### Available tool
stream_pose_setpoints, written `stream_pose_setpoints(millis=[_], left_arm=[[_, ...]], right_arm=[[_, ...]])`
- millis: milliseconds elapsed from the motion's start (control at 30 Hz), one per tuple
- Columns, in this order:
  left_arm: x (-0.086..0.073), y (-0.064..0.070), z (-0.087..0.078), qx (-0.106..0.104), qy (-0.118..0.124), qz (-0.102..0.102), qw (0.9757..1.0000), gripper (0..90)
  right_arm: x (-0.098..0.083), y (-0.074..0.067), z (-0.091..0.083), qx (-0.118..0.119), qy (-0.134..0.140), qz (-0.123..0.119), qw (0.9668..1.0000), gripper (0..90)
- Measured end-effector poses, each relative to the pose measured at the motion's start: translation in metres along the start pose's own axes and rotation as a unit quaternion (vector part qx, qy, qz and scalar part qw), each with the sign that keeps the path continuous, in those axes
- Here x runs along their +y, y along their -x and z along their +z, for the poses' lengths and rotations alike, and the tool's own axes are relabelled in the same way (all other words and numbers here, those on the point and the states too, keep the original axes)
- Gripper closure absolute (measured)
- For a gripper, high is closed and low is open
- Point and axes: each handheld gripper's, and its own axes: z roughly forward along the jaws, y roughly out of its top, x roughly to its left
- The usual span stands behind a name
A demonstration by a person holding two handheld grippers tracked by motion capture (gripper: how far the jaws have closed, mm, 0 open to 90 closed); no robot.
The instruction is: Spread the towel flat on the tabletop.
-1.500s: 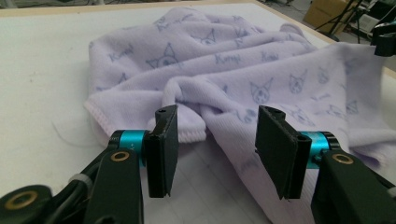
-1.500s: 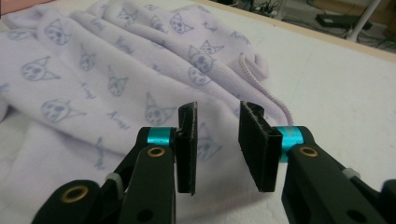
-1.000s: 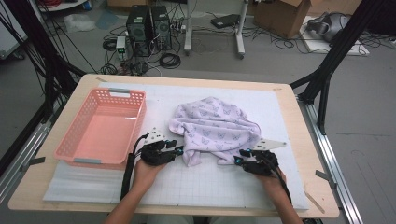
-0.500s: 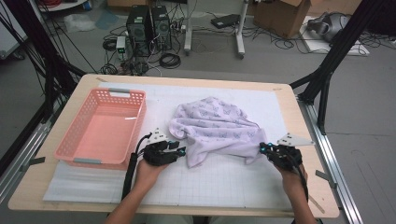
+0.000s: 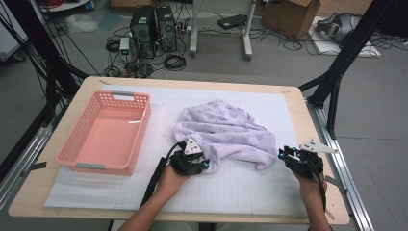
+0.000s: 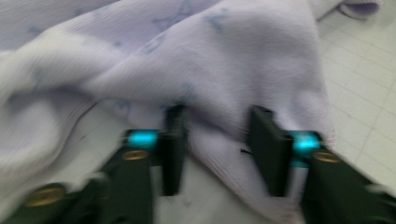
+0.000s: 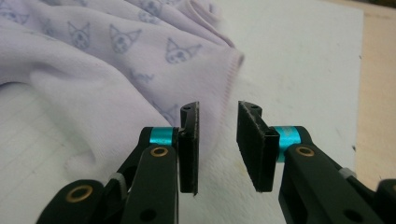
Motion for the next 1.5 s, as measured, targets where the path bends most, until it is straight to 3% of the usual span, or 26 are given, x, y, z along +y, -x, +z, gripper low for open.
stream_pose_setpoints(millis=[33, 100, 233, 400, 533, 633, 767, 833, 967, 1067, 1167, 1233, 1333, 1367, 1433, 1500], left_arm=[[0.001, 0.001, 0.001, 0.0, -0.001, 0.003, 1.0, 78.2], [0.002, -0.001, -0.002, 0.01, -0.002, 0.007, 0.9999, 81.4], [-0.005, -0.017, -0.025, 0.033, 0.024, -0.026, 0.9988, 81.6], [-0.021, -0.035, -0.068, 0.073, 0.053, -0.039, 0.9951, 81.6], [-0.035, -0.039, -0.09, 0.066, 0.074, -0.056, 0.9935, 80.4], [-0.041, -0.04, -0.09, 0.061, 0.074, -0.064, 0.9934, 68.6], [-0.041, -0.044, -0.089, 0.05, 0.085, -0.071, 0.9926, 52.8], [-0.041, -0.046, -0.089, 0.048, 0.088, -0.075, 0.9921, 49.7], [-0.04, -0.051, -0.084, 0.046, 0.086, -0.085, 0.9916, 46.7], [-0.037, -0.053, -0.074, 0.042, 0.077, -0.086, 0.9924, 44.4], [-0.034, -0.055, -0.061, 0.035, 0.064, -0.09, 0.9933, 44.0], [-0.032, -0.055, -0.053, 0.036, 0.05, -0.083, 0.9946, 44.2], [-0.031, -0.053, -0.044, 0.043, 0.03, -0.066, 0.9964, 48.7], [-0.031, -0.052, -0.041, 0.048, 0.017, -0.065, 0.9966, 52.8], [-0.028, -0.051, -0.04, 0.044, 0.016, -0.06, 0.9971, 64.9], [-0.025, -0.048, -0.041, 0.052, 0.013, -0.042, 0.9977, 74.1]], right_arm=[[-0.001, 0.002, -0.001, 0.0, 0.0, 0.004, 1.0, 68.9], [-0.003, 0.004, -0.001, 0.002, 0.0, 0.009, 1.0, 68.7], [-0.005, 0.003, 0.004, 0.017, -0.022, 0.015, 0.9995, 65.8], [-0.011, 0.001, 0.017, 0.028, -0.05, 0.008, 0.9983, 63.6], [-0.008, -0.009, 0.023, 0.063, -0.049, 0.023, 0.9965, 59.6], [-0.003, -0.022, 0.026, 0.09, -0.051, 0.017, 0.9945, 59.7], [0.001, -0.033, 0.018, 0.101, -0.052, -0.004, 0.9935, 60.0], [-0.001, -0.032, 0.009, 0.106, -0.044, 0.0, 0.9934, 60.0], [-0.004, -0.032, -0.007, 0.138, -0.019, 0.028, 0.9898, 58.9], [-0.005, -0.043, -0.009, 0.166, -0.024, 0.016, 0.9857, 57.5], [-0.003, -0.054, -0.003, 0.171, -0.031, 0.005, 0.9847, 58.8], [-0.001, -0.06, 0.003, 0.178, -0.035, 0.005, 0.9834, 58.0], [0.0, -0.067, 0.013, 0.17, -0.054, -0.005, 0.984, 58.1], [0.0, -0.068, 0.017, 0.161, -0.066, -0.009, 0.9847, 62.7], [0.0, -0.068, 0.027, 0.156, -0.091, -0.022, 0.9834, 80.7], [0.001, -0.066, 0.033, 0.153, -0.099, -0.031, 0.9828, 86.7]])
